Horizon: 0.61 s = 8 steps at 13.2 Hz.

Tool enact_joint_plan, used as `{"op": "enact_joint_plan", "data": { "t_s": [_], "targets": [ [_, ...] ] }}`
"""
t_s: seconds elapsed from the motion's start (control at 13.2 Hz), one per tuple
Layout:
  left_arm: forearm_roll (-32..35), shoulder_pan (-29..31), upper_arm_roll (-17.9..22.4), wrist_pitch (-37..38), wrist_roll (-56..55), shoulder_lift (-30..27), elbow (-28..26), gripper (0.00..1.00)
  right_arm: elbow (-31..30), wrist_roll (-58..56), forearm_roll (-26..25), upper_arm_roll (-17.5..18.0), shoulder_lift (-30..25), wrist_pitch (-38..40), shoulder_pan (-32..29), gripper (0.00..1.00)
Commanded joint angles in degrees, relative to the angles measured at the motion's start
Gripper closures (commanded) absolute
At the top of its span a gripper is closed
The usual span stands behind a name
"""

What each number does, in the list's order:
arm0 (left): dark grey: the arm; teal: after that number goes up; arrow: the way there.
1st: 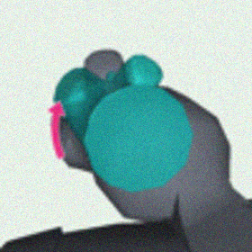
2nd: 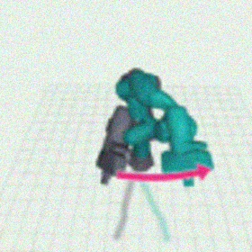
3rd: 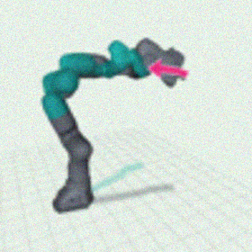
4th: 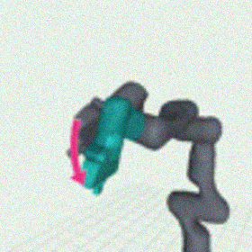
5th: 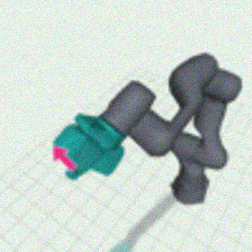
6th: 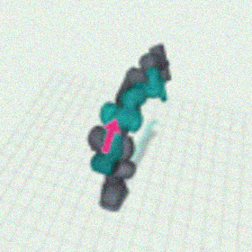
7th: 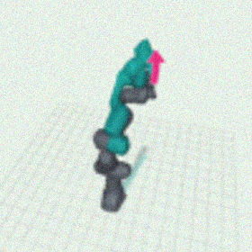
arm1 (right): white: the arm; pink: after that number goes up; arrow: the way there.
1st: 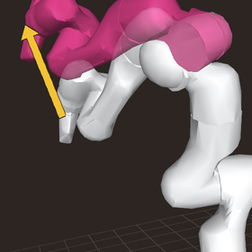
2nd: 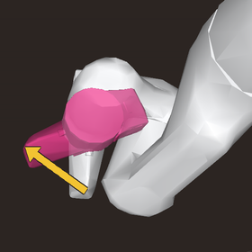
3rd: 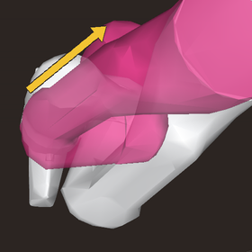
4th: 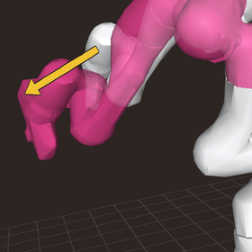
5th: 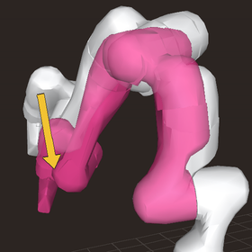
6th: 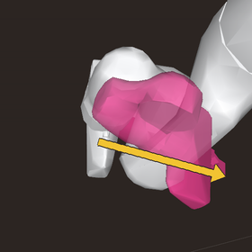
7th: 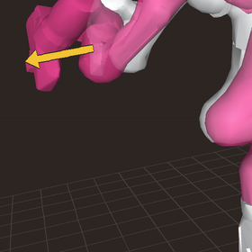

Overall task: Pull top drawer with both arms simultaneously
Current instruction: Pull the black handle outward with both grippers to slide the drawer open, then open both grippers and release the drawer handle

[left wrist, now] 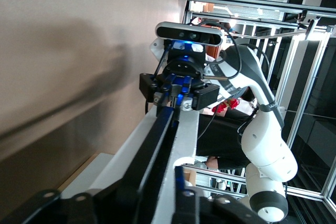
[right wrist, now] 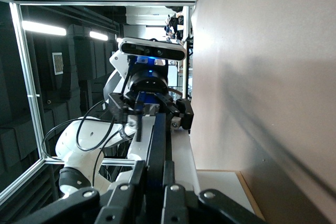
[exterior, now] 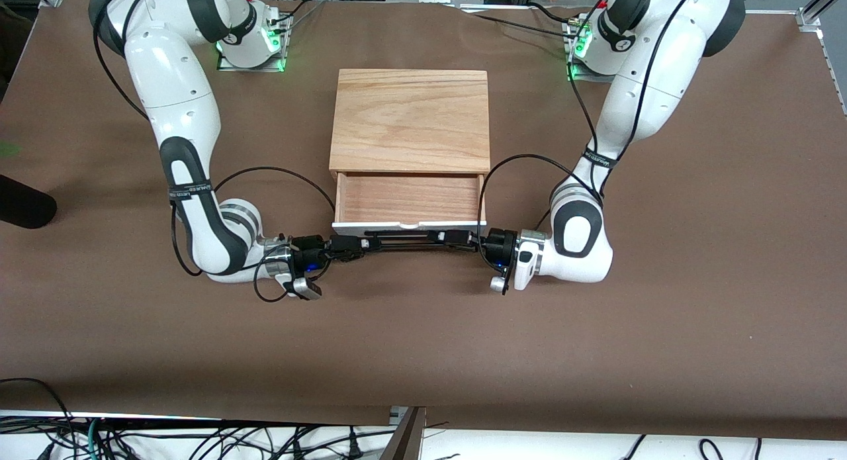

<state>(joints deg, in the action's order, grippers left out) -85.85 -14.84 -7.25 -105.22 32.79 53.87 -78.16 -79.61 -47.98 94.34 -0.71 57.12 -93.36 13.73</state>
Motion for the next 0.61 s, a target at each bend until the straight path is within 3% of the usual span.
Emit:
{"op": "enact_joint_plan", "data": {
  "t_s": [0.0, 0.15, 0.23, 0.3, 0.38, 0.46, 0.53],
  "targets": [
    [-0.3, 0.5, 0.2, 3.4, 1.8, 0.4, -0.1, 0.00, 5.9, 1.5, 1.6, -0.1, 3.8, -4.6, -2.4, 0.90],
    [0.0, 0.5, 0.5, 3.5, 2.8, 2.0, 1.9, 0.00, 5.9, 1.5, 1.6, -0.1, 3.7, -5.2, -2.4, 0.89],
    [-0.1, 0.5, 0.7, 3.5, 4.6, 3.1, 2.5, 0.00, 5.9, 1.5, 1.6, -0.1, 3.7, -5.2, -2.4, 0.81],
    [-0.1, 0.4, 0.8, 3.5, 5.5, 3.7, 3.4, 0.00, 5.9, 1.5, 1.6, -0.1, 3.7, -5.2, -2.4, 0.61],
    [-0.1, 0.4, 0.8, 3.5, 5.5, 4.0, 3.7, 0.00, 5.8, 1.5, 1.6, -0.1, 3.7, -5.2, -2.4, 0.22],
    [0.0, 0.4, 1.0, 3.4, 5.6, 4.2, 3.9, 0.00, 5.8, 1.4, 1.5, -0.1, 3.6, -5.2, -2.4, 0.00],
    [-0.1, 0.3, 1.4, 3.4, 5.5, 4.3, 4.4, 0.00, 5.8, 1.5, 1.5, -0.1, 3.4, -5.2, -2.3, 0.00]
  ]
}}
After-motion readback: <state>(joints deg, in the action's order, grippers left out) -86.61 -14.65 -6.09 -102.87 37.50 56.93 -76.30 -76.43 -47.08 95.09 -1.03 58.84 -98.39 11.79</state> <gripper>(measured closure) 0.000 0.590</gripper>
